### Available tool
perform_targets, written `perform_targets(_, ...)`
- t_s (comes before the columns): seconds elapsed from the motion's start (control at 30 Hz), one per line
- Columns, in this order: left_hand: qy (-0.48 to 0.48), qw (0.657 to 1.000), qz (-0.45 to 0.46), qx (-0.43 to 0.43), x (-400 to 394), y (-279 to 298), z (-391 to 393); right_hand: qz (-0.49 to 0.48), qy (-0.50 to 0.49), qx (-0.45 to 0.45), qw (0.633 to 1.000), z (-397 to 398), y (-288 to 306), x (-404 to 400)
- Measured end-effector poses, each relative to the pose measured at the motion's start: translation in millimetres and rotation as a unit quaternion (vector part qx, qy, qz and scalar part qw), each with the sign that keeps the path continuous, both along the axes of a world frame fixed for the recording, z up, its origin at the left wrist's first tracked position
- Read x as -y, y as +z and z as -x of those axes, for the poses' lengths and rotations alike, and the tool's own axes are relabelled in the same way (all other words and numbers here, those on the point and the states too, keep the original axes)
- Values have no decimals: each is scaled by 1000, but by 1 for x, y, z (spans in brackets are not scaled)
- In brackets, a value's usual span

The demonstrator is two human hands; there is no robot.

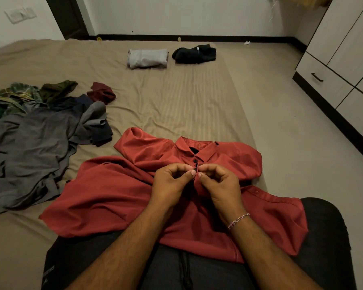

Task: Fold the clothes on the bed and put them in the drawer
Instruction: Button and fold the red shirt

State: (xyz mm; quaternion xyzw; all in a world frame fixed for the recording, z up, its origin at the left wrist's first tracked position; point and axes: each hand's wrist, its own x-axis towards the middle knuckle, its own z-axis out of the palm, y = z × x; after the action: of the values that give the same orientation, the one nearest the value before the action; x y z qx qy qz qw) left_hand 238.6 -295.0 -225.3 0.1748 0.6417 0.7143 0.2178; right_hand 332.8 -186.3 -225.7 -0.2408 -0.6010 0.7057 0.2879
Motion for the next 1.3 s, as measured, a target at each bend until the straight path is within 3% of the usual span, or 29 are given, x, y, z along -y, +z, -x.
perform_targets(0.23, -6, 1000, 18, -19, 0, 3, -2, 5, 4, 14, 1000, -1, -2, 1)
perform_targets(0.47, 5, 998, 43, -51, 1, 8, -5, -171, -30, 77, 982, -2, -4, 2)
perform_targets(0.8, 7, 985, 125, -118, 3, 0, -1, -288, -52, 108, 950, -2, -6, 4)
perform_targets(1.1, -3, 978, 132, -159, 2, -5, 0, -381, -61, 99, 917, -4, -1, 4)
perform_targets(1.3, -15, 995, 71, -67, 0, -5, 1, -285, -61, 101, 951, -1, -3, 5)
